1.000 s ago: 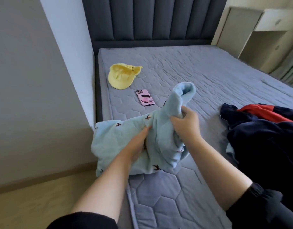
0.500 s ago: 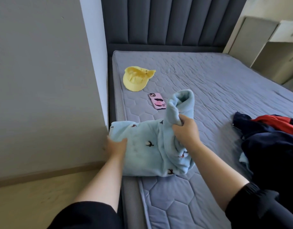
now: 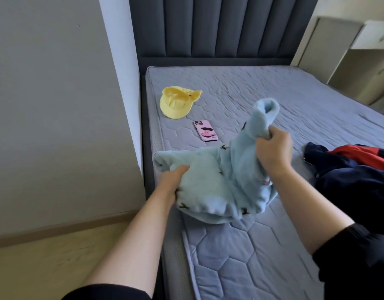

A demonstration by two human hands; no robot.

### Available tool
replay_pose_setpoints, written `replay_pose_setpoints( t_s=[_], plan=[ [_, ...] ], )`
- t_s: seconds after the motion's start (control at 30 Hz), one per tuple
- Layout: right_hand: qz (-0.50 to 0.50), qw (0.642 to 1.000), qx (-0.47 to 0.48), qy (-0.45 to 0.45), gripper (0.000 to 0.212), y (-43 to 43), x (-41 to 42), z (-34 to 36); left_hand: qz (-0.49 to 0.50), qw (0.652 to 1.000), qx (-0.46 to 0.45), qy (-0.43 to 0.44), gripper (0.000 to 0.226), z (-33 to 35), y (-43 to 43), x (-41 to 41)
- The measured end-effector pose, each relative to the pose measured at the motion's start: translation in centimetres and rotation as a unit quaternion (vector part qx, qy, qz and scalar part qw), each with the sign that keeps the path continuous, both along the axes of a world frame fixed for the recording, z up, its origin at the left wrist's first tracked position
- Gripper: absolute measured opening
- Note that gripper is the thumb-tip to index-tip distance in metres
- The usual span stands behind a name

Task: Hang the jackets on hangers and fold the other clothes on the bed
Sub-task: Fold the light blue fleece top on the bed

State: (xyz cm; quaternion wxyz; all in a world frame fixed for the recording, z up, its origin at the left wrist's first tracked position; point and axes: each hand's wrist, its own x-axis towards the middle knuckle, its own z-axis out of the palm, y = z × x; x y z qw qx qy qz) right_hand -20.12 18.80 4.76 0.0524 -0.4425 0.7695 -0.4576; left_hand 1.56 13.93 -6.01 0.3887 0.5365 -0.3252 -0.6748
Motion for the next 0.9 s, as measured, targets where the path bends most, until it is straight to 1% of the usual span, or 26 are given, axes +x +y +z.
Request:
replay_pose_setpoints(
  t_s=[0.07, 0.1, 0.13, 0.17, 0.23, 0.3, 0.33, 0.37, 0.4, 0.43, 0.47, 0.5, 0.53, 0.57, 0.6, 0.63, 0.67, 0.7, 0.73, 0.77, 0.8, 0.83, 0.87, 0.9],
  plan=[
    [0.009, 0.995, -0.028, 0.091, 0.024, -0.1, -0.5, 1.9, -0.015, 0.999, 0.003, 0.051, 0.045, 0.1, 1.2, -1.7],
    [0.021, 0.989, -0.036, 0.142, 0.021, -0.1, -0.4, 2.3, -0.029, 0.999, 0.004, 0.044, 0.042, -0.3, 1.8, -2.5],
    [0.036, 0.981, -0.030, 0.190, 0.016, 0.0, 0.0, 2.4, -0.044, 0.999, 0.002, 0.009, 0.043, -0.9, 2.4, -3.3],
    [0.059, 0.972, -0.010, 0.226, 0.012, 0.0, 0.7, 2.0, -0.055, 0.998, 0.003, -0.028, 0.044, -1.7, 3.0, -3.9],
    [0.124, 0.957, 0.065, 0.255, 0.010, 0.2, 2.0, -0.3, -0.081, 0.992, 0.045, -0.080, 0.045, -3.5, 4.4, -4.3],
    [0.169, 0.935, 0.164, 0.265, 0.026, 0.7, 2.7, -4.1, -0.106, 0.984, 0.092, -0.112, 0.045, -4.6, 5.3, -3.9],
    [0.173, 0.928, 0.188, 0.271, 0.035, 1.1, 2.7, -5.8, -0.101, 0.979, 0.075, -0.160, 0.044, -4.9, 5.1, -3.4],
    [0.171, 0.928, 0.190, 0.270, 0.042, 1.6, 2.4, -7.2, -0.072, 0.971, 0.032, -0.226, 0.039, -5.0, 4.5, -2.8],
    [0.171, 0.933, 0.181, 0.260, 0.046, 1.9, 2.1, -8.2, -0.014, 0.960, -0.013, -0.280, 0.033, -4.7, 3.7, -2.3],
    [0.174, 0.937, 0.169, 0.249, 0.049, 2.2, 1.8, -8.9, 0.057, 0.952, -0.055, -0.295, 0.028, -3.8, 2.9, -1.7],
    [0.185, 0.939, 0.158, 0.244, 0.050, 2.4, 1.6, -9.1, 0.108, 0.958, -0.079, -0.252, 0.025, -2.7, 2.1, -1.2],
    [0.200, 0.936, 0.149, 0.246, 0.051, 2.6, 1.6, -9.2, 0.123, 0.975, -0.082, -0.167, 0.025, -1.5, 1.3, -0.9],
    [0.220, 0.931, 0.143, 0.252, 0.051, 2.8, 1.8, -9.2, 0.091, 0.990, -0.080, -0.077, 0.028, -0.4, 0.7, -0.8],
    [0.243, 0.924, 0.140, 0.260, 0.051, 3.0, 2.2, -9.1, 0.027, 0.996, -0.084, 0.001, 0.035, 0.6, 0.4, -0.9],
    [0.268, 0.914, 0.141, 0.269, 0.051, 3.2, 2.6, -9.1, -0.037, 0.993, -0.106, 0.034, 0.046, 1.5, 0.3, -1.1],
    [0.293, 0.904, 0.145, 0.275, 0.051, 3.3, 3.1, -9.2, -0.089, 0.986, -0.137, 0.036, 0.056, 2.2, 0.2, -1.6],
    [0.318, 0.894, 0.145, 0.279, 0.050, 3.4, 3.5, -9.6, -0.126, 0.978, -0.163, 0.014, 0.065, 2.8, 0.3, -2.3],
    [0.337, 0.887, 0.139, 0.282, 0.049, 3.5, 4.0, -10.0, -0.144, 0.972, -0.180, -0.032, 0.073, 3.3, 0.4, -3.0],
    [0.350, 0.882, 0.128, 0.287, 0.048, 3.7, 4.5, -10.3, -0.140, 0.966, -0.194, -0.101, 0.077, 3.5, 0.4, -3.8],
    [0.361, 0.876, 0.121, 0.296, 0.047, 3.9, 4.8, -10.6, -0.114, 0.955, -0.204, -0.185, 0.074, 3.5, 0.4, -4.4],
    [0.370, 0.869, 0.122, 0.306, 0.048, 4.1, 5.1, -10.7, -0.079, 0.941, -0.205, -0.257, 0.064, 3.5, 0.4, -4.7],
    [0.382, 0.859, 0.134, 0.312, 0.050, 4.2, 5.2, -10.7, -0.050, 0.932, -0.199, -0.298, 0.049, 3.4, 0.4, -4.7],
    [0.396, 0.851, 0.153, 0.310, 0.048, 4.3, 5.0, -10.4, -0.030, 0.931, -0.190, -0.310, 0.033, 3.2, 0.3, -4.5],
    [0.408, 0.851, 0.175, 0.280, 0.041, 4.4, 4.8, -9.7, -0.019, 0.935, -0.182, -0.303, 0.020, 2.9, 0.1, -4.3]
  ],
)
